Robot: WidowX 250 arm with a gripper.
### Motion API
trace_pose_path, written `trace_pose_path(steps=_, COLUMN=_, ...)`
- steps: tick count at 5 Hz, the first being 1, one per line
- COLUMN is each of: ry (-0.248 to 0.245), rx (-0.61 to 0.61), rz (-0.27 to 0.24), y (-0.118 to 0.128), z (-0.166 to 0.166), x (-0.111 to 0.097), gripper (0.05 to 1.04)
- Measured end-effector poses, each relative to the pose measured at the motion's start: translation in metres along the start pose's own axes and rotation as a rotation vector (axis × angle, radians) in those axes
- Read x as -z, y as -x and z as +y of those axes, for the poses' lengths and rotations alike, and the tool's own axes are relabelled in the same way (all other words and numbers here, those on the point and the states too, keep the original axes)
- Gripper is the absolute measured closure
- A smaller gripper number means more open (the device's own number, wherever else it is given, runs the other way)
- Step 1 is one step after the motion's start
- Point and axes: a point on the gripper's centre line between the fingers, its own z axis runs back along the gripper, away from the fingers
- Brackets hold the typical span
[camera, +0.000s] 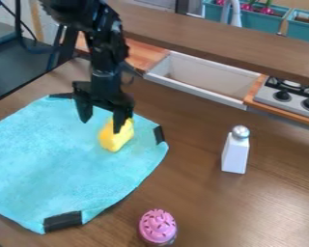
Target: Move the object from the cloth
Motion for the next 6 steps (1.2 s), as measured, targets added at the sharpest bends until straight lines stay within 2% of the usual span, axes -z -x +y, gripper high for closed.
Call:
trace_pose_path(steps=2, ry=0.023, rx=0.018, rz=0.04, y=-0.004, z=-0.005, x=0.018, gripper=0.083)
trace_pose_path(steps=3, ry=0.093, rx=0.019, rz=0.087, y=-0.002, z=0.0, x=0.028, gripper=0.083)
trace_pose_path(steps=4, ry=0.139, rx=0.026, rz=0.115, y=-0.002, z=0.005, x=0.035, gripper=0.131)
trace_pose_path(steps=5, ry=0.139, rx=0.032, rz=0.111, y=-0.002, z=0.008, x=0.035, gripper=0.352)
trace_pose_path(steps=6, ry=0.15, rx=0.049, rz=0.118, y=0.005, z=0.006, x=0.035, gripper=0.362)
